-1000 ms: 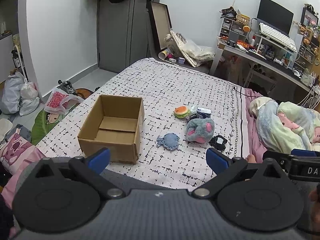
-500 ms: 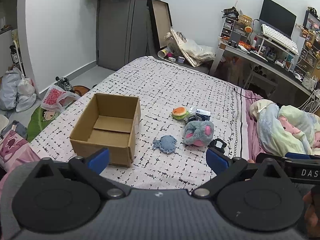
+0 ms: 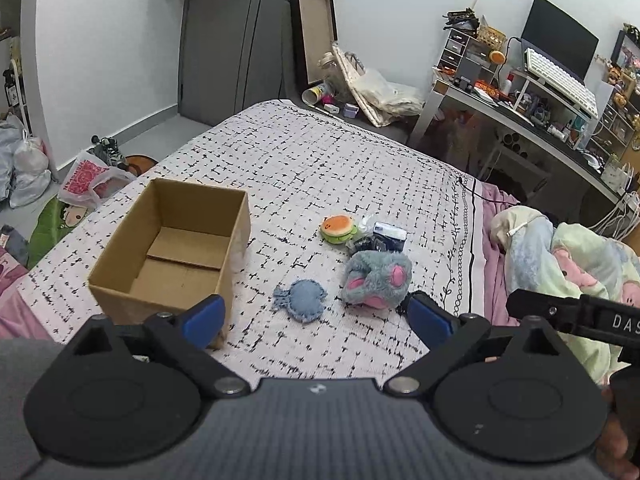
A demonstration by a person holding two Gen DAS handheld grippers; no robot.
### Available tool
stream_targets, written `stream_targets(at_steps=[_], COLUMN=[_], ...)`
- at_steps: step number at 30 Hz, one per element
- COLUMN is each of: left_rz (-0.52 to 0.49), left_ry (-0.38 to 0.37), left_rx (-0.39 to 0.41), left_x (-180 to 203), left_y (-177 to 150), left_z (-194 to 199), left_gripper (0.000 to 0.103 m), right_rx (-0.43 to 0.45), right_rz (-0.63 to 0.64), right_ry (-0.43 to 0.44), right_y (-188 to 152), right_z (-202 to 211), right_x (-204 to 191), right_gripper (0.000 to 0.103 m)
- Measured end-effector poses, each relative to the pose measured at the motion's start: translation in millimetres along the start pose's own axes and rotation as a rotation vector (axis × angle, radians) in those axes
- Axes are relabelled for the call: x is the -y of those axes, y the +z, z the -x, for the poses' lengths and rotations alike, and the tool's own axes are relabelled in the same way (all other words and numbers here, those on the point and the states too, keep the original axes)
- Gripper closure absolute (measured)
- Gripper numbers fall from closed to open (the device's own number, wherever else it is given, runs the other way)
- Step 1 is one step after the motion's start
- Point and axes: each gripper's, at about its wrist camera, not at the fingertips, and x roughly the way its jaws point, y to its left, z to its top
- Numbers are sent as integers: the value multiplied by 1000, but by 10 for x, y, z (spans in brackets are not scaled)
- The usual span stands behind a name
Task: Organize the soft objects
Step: 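Reach the left tool to the grey-blue fluffy plush and close on it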
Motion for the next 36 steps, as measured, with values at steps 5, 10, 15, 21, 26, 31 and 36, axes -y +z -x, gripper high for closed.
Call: stream_targets(at_steps=[5, 10, 15, 21, 26, 31, 36], left_rz=[4, 9, 24, 77, 114, 175, 234], left_ry=[-8, -1, -14, -30, -40, -49, -61], left_rx=[-3, -19, -18, -49, -75, -120, -163], left_x=[69, 135, 199, 218, 209, 157, 118], left_y=[99, 184, 298, 398, 436, 447, 458], left_z=[-154, -322, -469, -686, -911, -1192, -1508], left_gripper=[16, 16, 24, 41, 49, 59, 66], right_rx=[-5, -9, -7, -24, -57, -81, -129], right_rz=[-36, -81, -136, -213, -276, -405, -526], right_ry=[21, 37, 62, 73, 114, 207, 227], right_y=[130, 279, 437, 555, 601, 518, 430], right_z=[-134, -272, -405, -669, -918, -1216, -1547], right_x=[110, 214, 311, 451, 583, 754, 914], right_gripper=[0, 0, 1, 18, 21, 43, 48])
